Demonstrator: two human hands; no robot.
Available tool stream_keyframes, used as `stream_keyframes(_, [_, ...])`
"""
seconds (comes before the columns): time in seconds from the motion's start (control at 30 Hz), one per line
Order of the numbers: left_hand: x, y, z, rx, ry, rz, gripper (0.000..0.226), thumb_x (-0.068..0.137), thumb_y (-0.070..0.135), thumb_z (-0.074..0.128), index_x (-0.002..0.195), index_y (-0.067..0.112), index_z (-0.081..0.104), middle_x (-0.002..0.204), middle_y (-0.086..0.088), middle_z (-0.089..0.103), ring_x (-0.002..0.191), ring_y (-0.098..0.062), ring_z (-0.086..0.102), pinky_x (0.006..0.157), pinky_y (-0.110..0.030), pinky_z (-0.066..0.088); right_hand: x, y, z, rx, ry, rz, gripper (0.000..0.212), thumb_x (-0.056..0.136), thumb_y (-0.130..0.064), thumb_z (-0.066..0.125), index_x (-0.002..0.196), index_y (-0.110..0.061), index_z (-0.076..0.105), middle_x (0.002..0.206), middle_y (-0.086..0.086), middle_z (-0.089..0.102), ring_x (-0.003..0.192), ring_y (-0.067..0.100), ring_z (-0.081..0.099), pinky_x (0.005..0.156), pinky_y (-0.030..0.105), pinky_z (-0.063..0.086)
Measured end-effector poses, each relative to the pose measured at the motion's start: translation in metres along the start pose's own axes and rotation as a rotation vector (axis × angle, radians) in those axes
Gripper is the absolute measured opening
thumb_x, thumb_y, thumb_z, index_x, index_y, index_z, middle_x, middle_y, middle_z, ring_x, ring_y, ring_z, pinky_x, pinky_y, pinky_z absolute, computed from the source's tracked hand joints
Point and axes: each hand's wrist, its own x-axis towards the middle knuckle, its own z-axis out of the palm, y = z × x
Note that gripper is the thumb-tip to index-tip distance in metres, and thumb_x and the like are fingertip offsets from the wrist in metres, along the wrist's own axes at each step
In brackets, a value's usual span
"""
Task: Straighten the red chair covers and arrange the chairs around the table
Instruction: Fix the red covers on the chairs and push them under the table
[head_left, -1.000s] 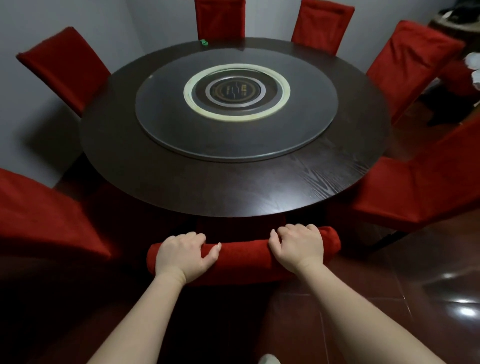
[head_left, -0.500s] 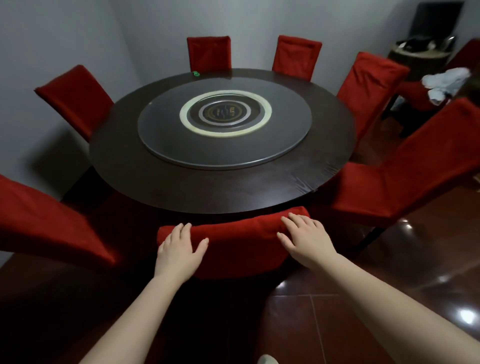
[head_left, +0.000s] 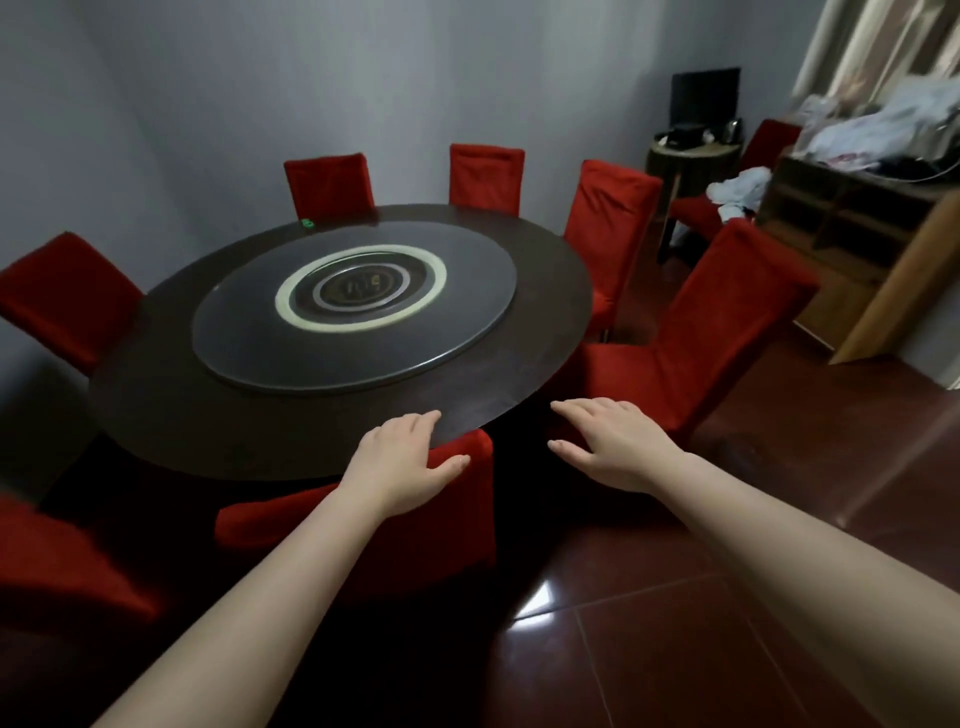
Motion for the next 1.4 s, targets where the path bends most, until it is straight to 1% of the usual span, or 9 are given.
stream_keyframes(0.2, [0.065, 0.118, 0.011, 0.064, -0.108, 0.096, 0.082, 0.089, 0.072, 0.044, 0.154, 0.023, 0.029, 0.153, -0.001, 0.041, 0.142, -0.022, 0.035, 0.115, -0.042, 0.032, -0.06, 0.117, -0.003, 0.009, -0.016, 0.058, 0.067, 0.097, -0.061, 0.036, 0.152, -0.023, 0.03, 0.153, -0.003, 0.04, 0.138, 0.018, 0.038, 0.109, 0.035, 0.033])
stream_keyframes(0.5, [0.179, 0.383, 0.058, 0.012, -0.178, 0.345, 0.078, 0.09, 0.067, 0.046, 0.152, 0.022, 0.032, 0.149, -0.003, 0.045, 0.138, -0.025, 0.04, 0.111, -0.042, 0.036, -0.152, 0.331, -0.016, 0.06, -0.071, 0.332, 0.067, 0.097, -0.061, 0.036, 0.151, -0.023, 0.031, 0.153, -0.002, 0.04, 0.137, 0.02, 0.039, 0.109, 0.04, 0.035])
stream_keyframes(0.6, [0.213, 0.445, 0.072, 0.0, -0.199, 0.426, 0.076, 0.091, 0.067, 0.046, 0.152, 0.024, 0.032, 0.15, -0.002, 0.045, 0.138, -0.024, 0.04, 0.111, -0.041, 0.035, -0.164, 0.386, -0.017, 0.094, -0.059, 0.395, 0.066, 0.097, -0.062, 0.036, 0.151, -0.024, 0.032, 0.152, -0.004, 0.041, 0.136, 0.018, 0.04, 0.109, 0.038, 0.035])
stream_keyframes(0.8, [0.307, 0.503, 0.108, 0.069, -0.321, 0.435, 0.076, 0.093, 0.065, 0.044, 0.154, 0.023, 0.028, 0.15, -0.003, 0.043, 0.138, -0.026, 0.039, 0.111, -0.044, 0.034, -0.161, 0.487, 0.013, 0.238, -0.074, 0.553, 0.067, 0.095, -0.065, 0.035, 0.15, -0.028, 0.033, 0.153, -0.009, 0.039, 0.138, 0.014, 0.038, 0.112, 0.036, 0.033])
stream_keyframes(0.9, [0.371, 0.532, 0.12, 0.043, -0.32, 0.446, 0.075, 0.094, 0.065, 0.043, 0.154, 0.022, 0.027, 0.151, -0.005, 0.044, 0.138, -0.027, 0.04, 0.11, -0.045, 0.035, -0.143, 0.534, 0.02, 0.255, -0.123, 0.602, 0.067, 0.095, -0.066, 0.034, 0.15, -0.029, 0.032, 0.153, -0.009, 0.039, 0.138, 0.015, 0.038, 0.112, 0.036, 0.033])
stream_keyframes(1.03, [0.454, 0.561, 0.118, 0.008, -0.312, 0.462, 0.076, 0.094, 0.066, 0.041, 0.155, 0.022, 0.026, 0.151, -0.005, 0.043, 0.138, -0.026, 0.041, 0.11, -0.044, 0.036, -0.093, 0.602, -0.001, 0.234, -0.137, 0.64, 0.066, 0.095, -0.064, 0.037, 0.15, -0.027, 0.034, 0.152, -0.005, 0.041, 0.137, 0.017, 0.04, 0.11, 0.037, 0.034])
stream_keyframes(1.17, [0.534, 0.577, 0.108, 0.018, -0.248, 0.453, 0.076, 0.094, 0.066, 0.04, 0.154, 0.021, 0.026, 0.151, -0.006, 0.043, 0.138, -0.028, 0.04, 0.109, -0.045, 0.037, -0.035, 0.655, -0.025, 0.237, -0.063, 0.63, 0.067, 0.095, -0.066, 0.035, 0.149, -0.027, 0.036, 0.151, -0.003, 0.042, 0.137, 0.019, 0.041, 0.11, 0.041, 0.035])
stream_keyframes(1.23, [0.564, 0.584, 0.105, 0.006, -0.249, 0.423, 0.076, 0.095, 0.065, 0.039, 0.154, 0.021, 0.026, 0.152, -0.007, 0.042, 0.139, -0.029, 0.039, 0.11, -0.046, 0.036, -0.013, 0.673, -0.027, 0.247, -0.07, 0.607, 0.067, 0.094, -0.066, 0.035, 0.149, -0.027, 0.036, 0.151, -0.003, 0.042, 0.137, 0.019, 0.041, 0.111, 0.042, 0.034])
stream_keyframes(1.4, [0.626, 0.602, 0.116, -0.006, -0.268, 0.371, 0.077, 0.095, 0.066, 0.038, 0.156, 0.021, 0.022, 0.154, -0.007, 0.039, 0.141, -0.028, 0.037, 0.111, -0.045, 0.036, 0.036, 0.728, -0.019, 0.264, -0.107, 0.535, 0.066, 0.094, -0.066, 0.035, 0.148, -0.028, 0.037, 0.151, -0.006, 0.042, 0.138, 0.016, 0.039, 0.111, 0.037, 0.033])
